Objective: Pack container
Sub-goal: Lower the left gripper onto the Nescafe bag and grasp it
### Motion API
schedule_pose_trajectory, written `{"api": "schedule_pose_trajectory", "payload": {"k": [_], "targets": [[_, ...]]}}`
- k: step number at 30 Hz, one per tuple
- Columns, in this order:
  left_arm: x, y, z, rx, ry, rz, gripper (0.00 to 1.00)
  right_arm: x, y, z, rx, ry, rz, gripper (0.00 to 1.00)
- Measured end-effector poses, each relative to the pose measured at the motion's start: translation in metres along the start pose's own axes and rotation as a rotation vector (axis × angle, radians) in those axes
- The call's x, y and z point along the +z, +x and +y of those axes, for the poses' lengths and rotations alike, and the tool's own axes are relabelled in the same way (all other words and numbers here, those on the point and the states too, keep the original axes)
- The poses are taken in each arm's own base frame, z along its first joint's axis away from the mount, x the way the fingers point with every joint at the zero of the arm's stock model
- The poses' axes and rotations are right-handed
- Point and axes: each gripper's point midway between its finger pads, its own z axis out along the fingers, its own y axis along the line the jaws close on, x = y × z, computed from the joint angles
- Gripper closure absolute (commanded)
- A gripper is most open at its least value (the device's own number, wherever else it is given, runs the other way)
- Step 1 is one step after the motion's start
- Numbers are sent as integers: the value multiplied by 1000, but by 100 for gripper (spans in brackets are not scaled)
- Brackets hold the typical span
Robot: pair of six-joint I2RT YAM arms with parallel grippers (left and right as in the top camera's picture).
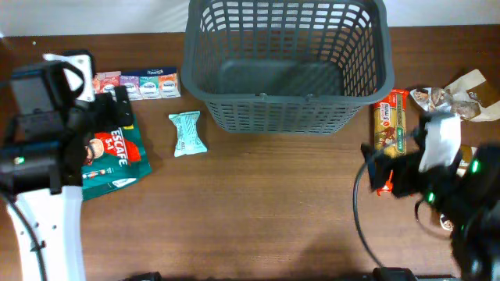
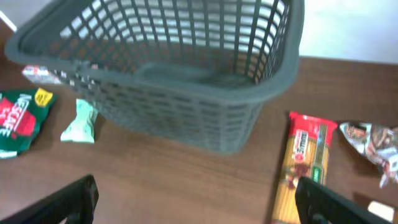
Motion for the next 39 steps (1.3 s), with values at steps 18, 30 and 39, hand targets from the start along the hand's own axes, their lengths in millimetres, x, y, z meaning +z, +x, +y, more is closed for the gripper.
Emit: {"api": "schedule_pose_trajectory", "payload": {"k": [18, 30, 39], "targets": [[33, 52, 45, 2, -144, 275, 1, 58, 24, -47, 99, 101, 315, 1], [82, 84, 86, -84, -158, 428, 1, 12, 46, -160, 357, 461, 303, 1], [96, 88, 91, -97, -155, 442, 1, 6, 59, -184, 437, 523, 329, 1]]}}
